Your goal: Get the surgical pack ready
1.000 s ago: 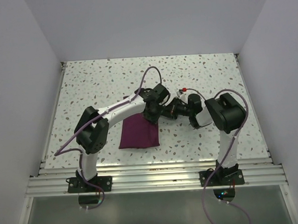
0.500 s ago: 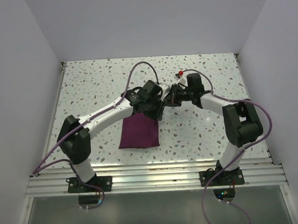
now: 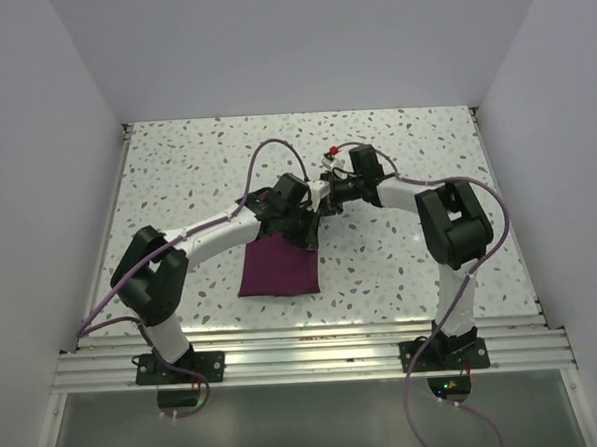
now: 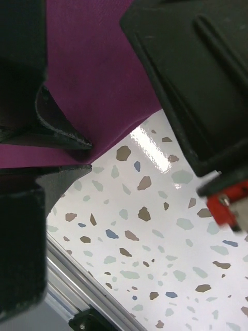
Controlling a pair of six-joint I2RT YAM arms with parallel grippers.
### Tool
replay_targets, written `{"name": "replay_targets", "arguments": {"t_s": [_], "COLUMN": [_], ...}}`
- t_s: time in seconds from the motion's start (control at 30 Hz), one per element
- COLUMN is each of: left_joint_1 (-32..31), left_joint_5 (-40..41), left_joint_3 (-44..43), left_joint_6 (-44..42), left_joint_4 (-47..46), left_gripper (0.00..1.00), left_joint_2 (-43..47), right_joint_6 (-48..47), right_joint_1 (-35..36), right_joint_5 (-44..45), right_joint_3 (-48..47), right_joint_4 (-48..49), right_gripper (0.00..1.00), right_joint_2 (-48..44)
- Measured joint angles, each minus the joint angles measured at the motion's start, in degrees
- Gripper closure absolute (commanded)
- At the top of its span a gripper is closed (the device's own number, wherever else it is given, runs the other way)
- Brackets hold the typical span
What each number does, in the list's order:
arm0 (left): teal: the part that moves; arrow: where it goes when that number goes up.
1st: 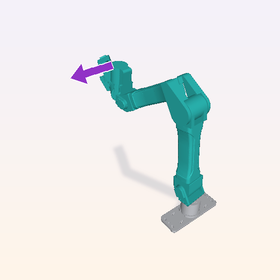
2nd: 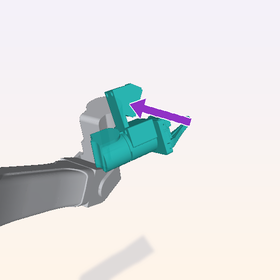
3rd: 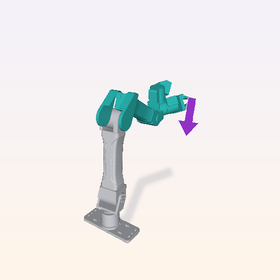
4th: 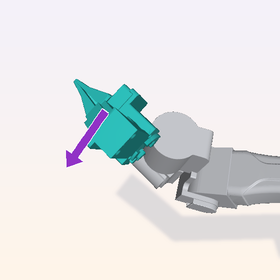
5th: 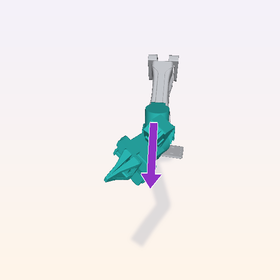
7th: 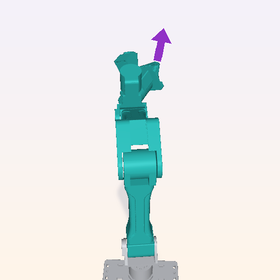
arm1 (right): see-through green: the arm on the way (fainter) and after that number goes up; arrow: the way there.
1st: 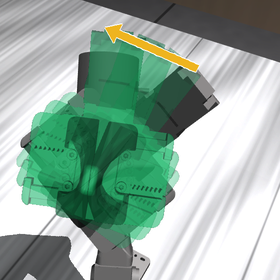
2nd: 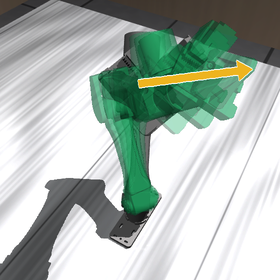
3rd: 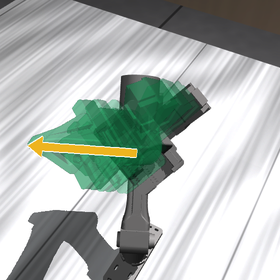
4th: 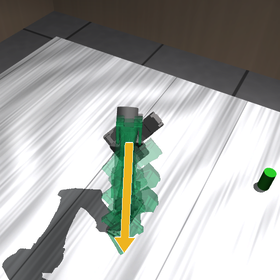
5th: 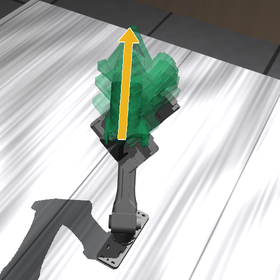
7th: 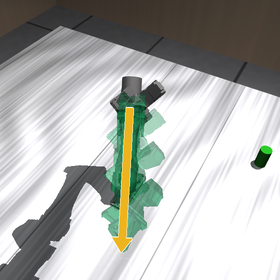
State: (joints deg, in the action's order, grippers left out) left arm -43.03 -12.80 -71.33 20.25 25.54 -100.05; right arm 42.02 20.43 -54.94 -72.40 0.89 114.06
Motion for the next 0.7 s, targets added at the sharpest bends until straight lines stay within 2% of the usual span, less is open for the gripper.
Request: {"name": "replay_targets", "arguments": {"t_s": [0.13,0.4,0.57,0.7], "left_joint_1": [0.1,0.2,0.2,0.2], "left_joint_5": [-3.7,-5.7,-5.4,-4.9], "left_joint_3": [4.3,13.1,15.9,16.2], "left_joint_6": [0.7,1.2,1.2,1.1], "left_joint_4": [-4.7,-8.5,-9.6,-9.6], "left_gripper": [0.85,0.85,0.85,0.85], "left_joint_2": [0.0,0.2,2.4,2.7], "right_joint_6": [4.0,12.5,12.4,9.5], "right_joint_1": [0.2,-1.4,-3.2,-4.4], "right_joint_5": [-2.0,-3.8,-3.3,-2.0], "right_joint_3": [5.4,11.9,11.5,7.6], "right_joint_4": [6.8,20.8,20.6,13.6], "right_gripper": [1.0,1.0,1.0,1.0], "right_joint_2": [3.1,9.2,9.2,7.7]}}
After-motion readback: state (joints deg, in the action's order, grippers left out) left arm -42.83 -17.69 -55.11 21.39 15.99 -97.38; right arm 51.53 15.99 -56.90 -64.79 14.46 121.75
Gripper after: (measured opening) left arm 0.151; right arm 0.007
